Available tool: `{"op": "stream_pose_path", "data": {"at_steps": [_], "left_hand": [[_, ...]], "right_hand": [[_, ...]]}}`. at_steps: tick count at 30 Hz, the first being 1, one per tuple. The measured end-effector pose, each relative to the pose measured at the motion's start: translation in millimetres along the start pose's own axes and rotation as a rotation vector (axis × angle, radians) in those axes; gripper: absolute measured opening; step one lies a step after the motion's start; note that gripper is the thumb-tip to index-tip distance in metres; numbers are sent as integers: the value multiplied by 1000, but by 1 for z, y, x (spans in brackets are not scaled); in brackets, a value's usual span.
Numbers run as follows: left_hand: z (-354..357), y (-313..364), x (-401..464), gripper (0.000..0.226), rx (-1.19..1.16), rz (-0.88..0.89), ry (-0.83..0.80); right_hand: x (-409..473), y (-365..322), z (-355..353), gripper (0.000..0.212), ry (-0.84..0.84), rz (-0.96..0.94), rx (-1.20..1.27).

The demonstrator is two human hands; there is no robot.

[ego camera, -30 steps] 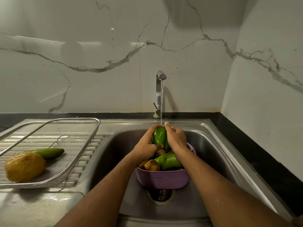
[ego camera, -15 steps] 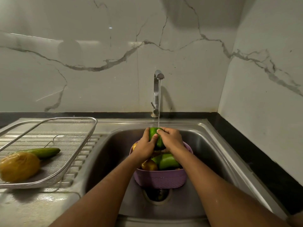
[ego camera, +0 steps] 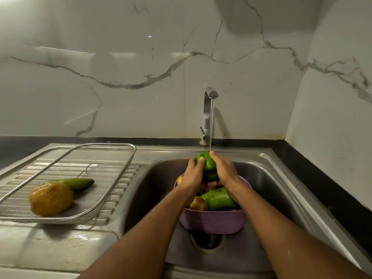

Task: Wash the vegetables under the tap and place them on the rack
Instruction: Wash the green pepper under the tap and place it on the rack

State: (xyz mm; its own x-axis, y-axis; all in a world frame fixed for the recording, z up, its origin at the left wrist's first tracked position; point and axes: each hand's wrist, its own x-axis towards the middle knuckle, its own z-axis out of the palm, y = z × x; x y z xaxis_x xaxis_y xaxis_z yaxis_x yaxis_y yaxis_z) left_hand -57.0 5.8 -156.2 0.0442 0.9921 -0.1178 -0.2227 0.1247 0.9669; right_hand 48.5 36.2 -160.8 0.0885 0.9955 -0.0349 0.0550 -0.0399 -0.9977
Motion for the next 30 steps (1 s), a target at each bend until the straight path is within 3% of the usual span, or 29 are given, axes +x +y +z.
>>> {"op": "stream_pose_path", "data": {"at_steps": [4, 8, 10, 18, 21, 25, 30], "left_hand": [[0, -1, 0, 36, 88, 31, -30], [-4, -2, -2, 26, 224, 38, -150], [-3, -5, -3, 46, 255, 70, -189], [-6, -5, 8, 57, 185, 128, -21], [-8, -6, 4, 51, 259, 167, -74], [-8, -11, 5, 62, 340, 158, -180], [-5, -9, 13, 48, 148, 108, -95]], "right_hand": [[0, 1, -2, 18, 85, 11, 4], [2, 0, -4, 24, 189, 134, 14], [5, -1, -6, 27, 232, 172, 18], [4, 1, 0, 35, 35, 204, 132], [10, 4, 0, 42, 144, 236, 137], [13, 4, -5, 51, 215, 307, 133], [4, -1, -8, 33, 53, 214, 179]]}}
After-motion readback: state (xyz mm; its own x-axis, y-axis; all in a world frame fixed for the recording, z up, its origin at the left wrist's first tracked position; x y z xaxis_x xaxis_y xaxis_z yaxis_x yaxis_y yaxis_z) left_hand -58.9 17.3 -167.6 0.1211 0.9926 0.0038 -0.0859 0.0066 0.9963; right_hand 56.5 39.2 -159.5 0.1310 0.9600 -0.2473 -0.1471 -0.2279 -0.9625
